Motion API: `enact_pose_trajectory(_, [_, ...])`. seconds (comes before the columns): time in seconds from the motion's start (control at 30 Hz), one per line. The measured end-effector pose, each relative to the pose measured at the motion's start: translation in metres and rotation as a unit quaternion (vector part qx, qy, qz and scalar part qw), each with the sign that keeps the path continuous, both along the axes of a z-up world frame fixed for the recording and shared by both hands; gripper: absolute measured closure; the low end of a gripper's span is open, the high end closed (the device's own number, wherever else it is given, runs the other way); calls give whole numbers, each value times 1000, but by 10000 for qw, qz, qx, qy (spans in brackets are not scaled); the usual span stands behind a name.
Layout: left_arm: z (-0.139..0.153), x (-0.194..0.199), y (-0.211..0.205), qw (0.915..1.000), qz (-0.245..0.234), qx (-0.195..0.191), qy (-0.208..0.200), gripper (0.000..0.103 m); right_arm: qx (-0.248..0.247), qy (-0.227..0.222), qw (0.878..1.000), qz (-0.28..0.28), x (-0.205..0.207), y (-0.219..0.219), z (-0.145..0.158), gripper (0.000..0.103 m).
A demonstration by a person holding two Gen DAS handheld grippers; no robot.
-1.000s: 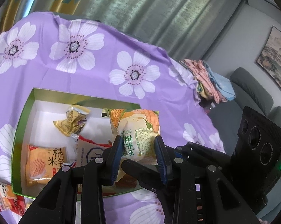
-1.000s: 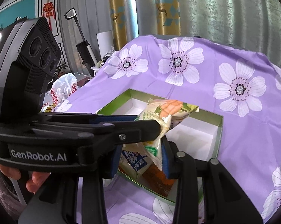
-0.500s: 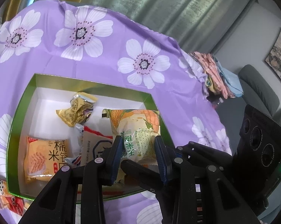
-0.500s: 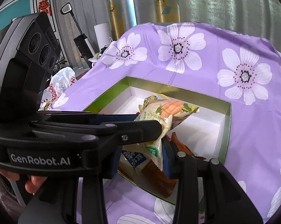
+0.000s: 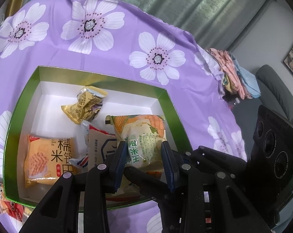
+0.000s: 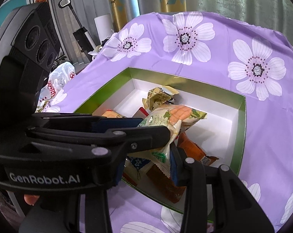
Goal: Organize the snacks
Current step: 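Carry the green-yellow bag into the green box and release it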
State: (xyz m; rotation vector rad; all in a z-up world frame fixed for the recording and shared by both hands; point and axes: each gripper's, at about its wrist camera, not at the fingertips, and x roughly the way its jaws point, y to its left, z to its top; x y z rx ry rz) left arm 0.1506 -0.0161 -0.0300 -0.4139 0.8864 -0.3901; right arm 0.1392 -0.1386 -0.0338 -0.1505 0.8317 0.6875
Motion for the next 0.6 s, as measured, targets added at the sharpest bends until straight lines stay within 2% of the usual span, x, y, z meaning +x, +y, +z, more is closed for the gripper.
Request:
enact_pose_trajectory(0.17, [0,0,0,10000,-4,-4,-2,68,-125,-76,9999,-26,1,2,0,57])
enact_pose_trajectory(0.3, [3,-1,-2,10000,22,49,-16,67,-147,-233,9995,-124,-1,-1,4,37])
enact_pose_trajectory(0.33, [4,-1,-2,10000,21,69,-26,63,-116,-274,9994,-168,-2,-3,6,28])
enact_pose_trajectory(0.4, [6,-2,-4,9999,15,131,-74,52,-42,-360,9991,-228,-5,-6,10,22])
enact_pose_trajectory(0.47, [9,-4,-4,9998,37,178,-122,35,-80,-446,9986,-288,-7,-7,13,19])
enact_pose_trajectory(0.53, [13,-7,-5,9996,32,201,-203,28,-145,-537,9977,-383,-9,-11,15,16])
enact_pose_trajectory(0.6, [19,-11,-5,9991,56,286,-306,24,-111,-578,9971,-475,-11,-18,19,16])
